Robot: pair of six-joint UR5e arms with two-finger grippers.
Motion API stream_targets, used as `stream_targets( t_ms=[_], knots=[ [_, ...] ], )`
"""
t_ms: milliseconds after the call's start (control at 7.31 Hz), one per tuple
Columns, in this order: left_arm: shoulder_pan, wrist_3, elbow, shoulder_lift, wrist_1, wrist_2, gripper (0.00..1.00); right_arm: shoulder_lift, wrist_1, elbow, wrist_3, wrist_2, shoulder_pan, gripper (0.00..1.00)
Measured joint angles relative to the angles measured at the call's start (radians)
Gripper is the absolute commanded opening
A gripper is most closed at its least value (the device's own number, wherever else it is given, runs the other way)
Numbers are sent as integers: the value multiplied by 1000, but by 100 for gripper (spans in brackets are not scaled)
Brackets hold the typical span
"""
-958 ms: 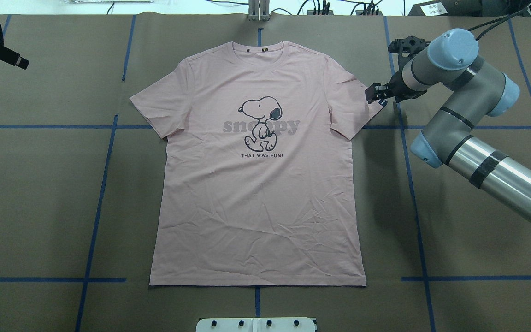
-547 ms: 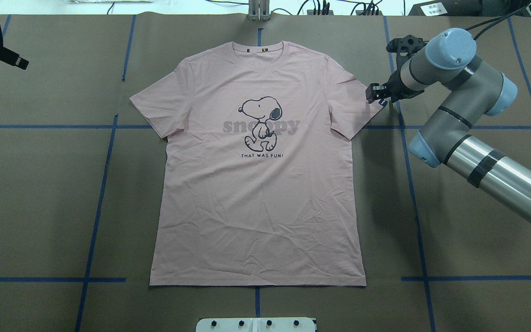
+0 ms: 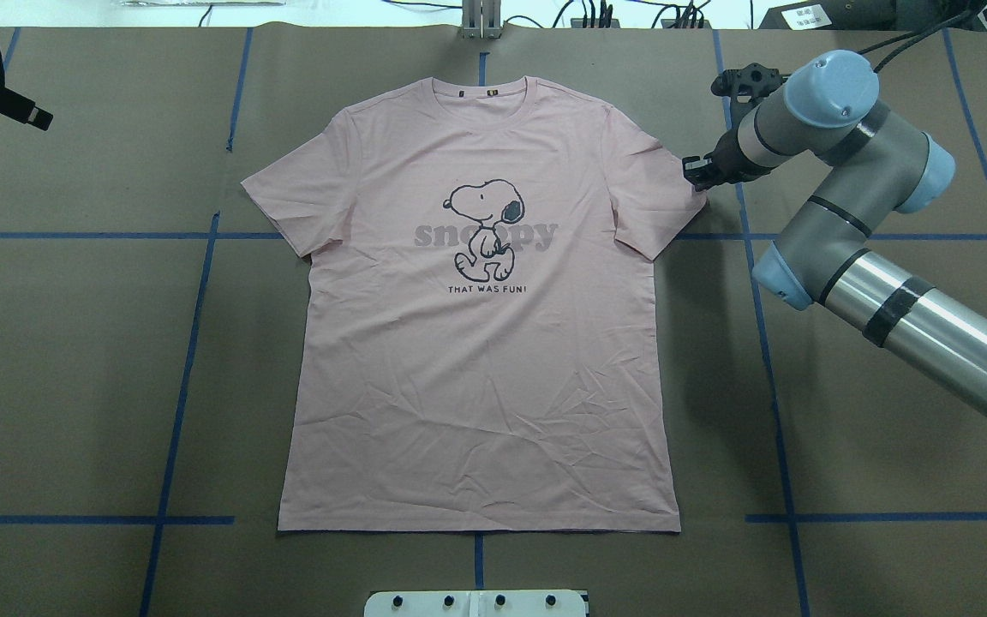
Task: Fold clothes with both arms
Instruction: 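Move the right gripper to the sleeve nearest it and grasp it, then fold the grasped sleeve inward across the shirt body with the right gripper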
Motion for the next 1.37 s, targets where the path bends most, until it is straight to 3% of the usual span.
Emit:
stream_targets(
  t_ms=[547,821,1368],
  knots=[
    [0,1,1,2,0,0,100,69,-4,85,11,1,-3,0],
    [0,1,3,4,-4,1,100,129,-7,90,23,-44,-45,0],
    [1,-1,28,9,-34,-1,100,264,-2,-45,43,-215,-133,0]
  ],
)
